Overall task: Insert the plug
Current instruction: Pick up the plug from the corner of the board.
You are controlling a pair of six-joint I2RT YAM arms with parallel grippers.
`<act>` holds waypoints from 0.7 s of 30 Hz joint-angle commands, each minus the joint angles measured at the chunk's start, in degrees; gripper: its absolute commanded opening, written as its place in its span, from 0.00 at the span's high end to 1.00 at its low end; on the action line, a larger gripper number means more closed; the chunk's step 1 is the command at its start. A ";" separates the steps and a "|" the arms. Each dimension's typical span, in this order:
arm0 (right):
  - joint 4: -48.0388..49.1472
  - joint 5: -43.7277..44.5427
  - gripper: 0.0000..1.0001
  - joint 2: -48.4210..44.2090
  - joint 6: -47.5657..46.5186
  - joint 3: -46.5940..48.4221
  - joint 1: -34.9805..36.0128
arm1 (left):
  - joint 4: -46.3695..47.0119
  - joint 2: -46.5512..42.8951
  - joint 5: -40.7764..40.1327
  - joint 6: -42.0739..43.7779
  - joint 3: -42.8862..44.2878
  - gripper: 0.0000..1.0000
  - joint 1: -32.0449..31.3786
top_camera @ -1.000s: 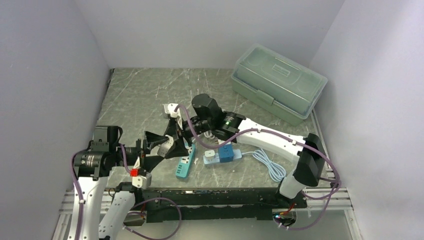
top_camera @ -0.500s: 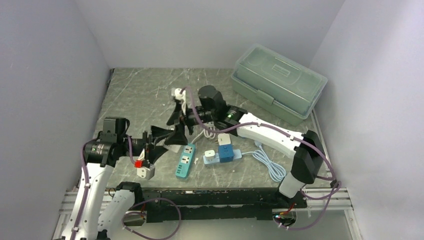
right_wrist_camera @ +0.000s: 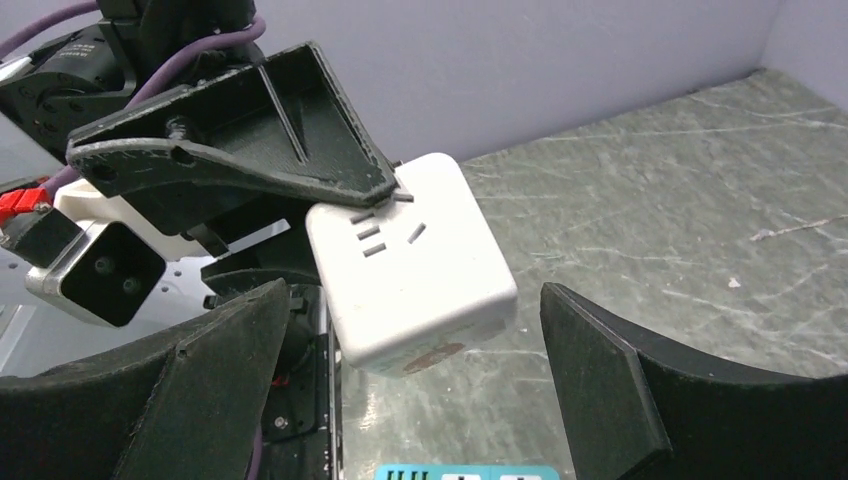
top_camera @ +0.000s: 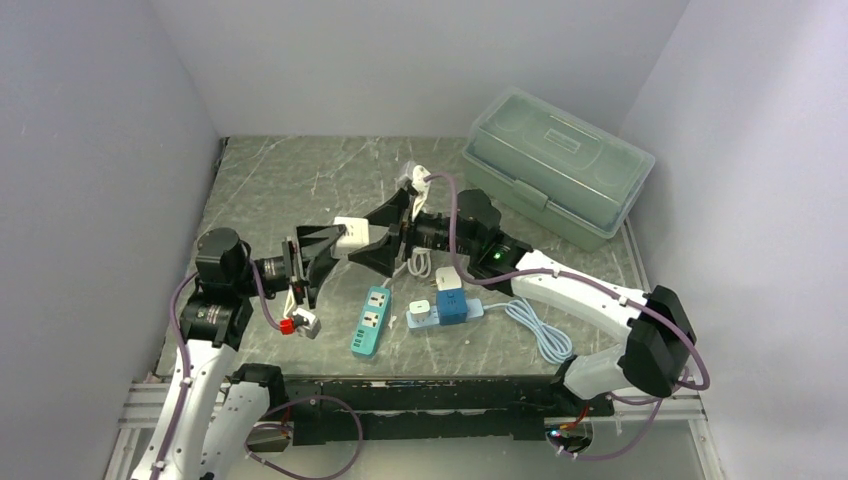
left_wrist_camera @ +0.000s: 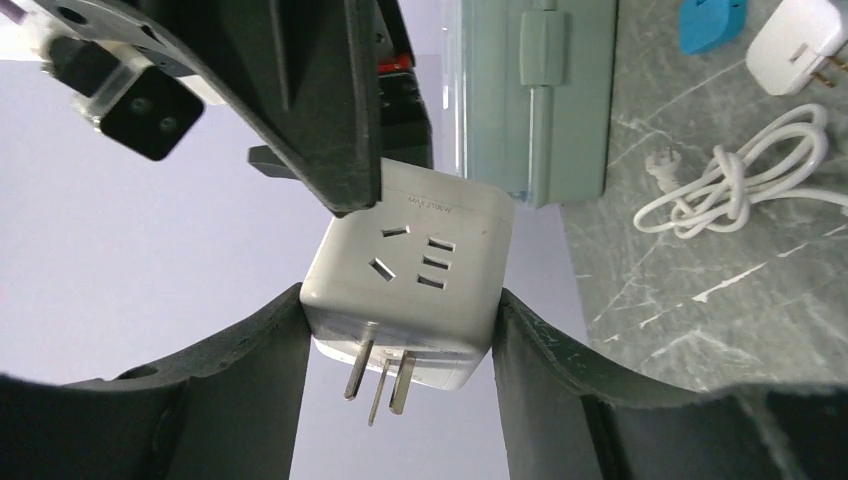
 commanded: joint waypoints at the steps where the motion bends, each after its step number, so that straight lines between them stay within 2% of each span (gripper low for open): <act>1: 9.33 -1.98 0.00 -0.37 3.36 -1.21 -1.38 | 7.79 -0.85 0.00 -3.72 0.61 1.00 -0.19; 5: 11.86 -0.02 0.00 -1.60 10.05 -2.15 -2.84 | 9.43 -0.74 -0.17 1.70 -0.53 1.00 -0.19; 12: 22.04 -1.51 0.00 -0.90 30.31 -5.45 -5.64 | 12.90 -0.80 3.23 15.08 -3.60 1.00 -0.19; 16: 24.58 -5.48 0.00 1.66 37.54 -5.18 -5.97 | 14.73 -0.19 3.63 18.82 -3.54 1.00 -0.19; 21: 30.15 -7.82 0.00 5.21 45.72 -5.82 -6.29 | 20.30 0.97 3.69 17.82 -2.99 1.00 -0.19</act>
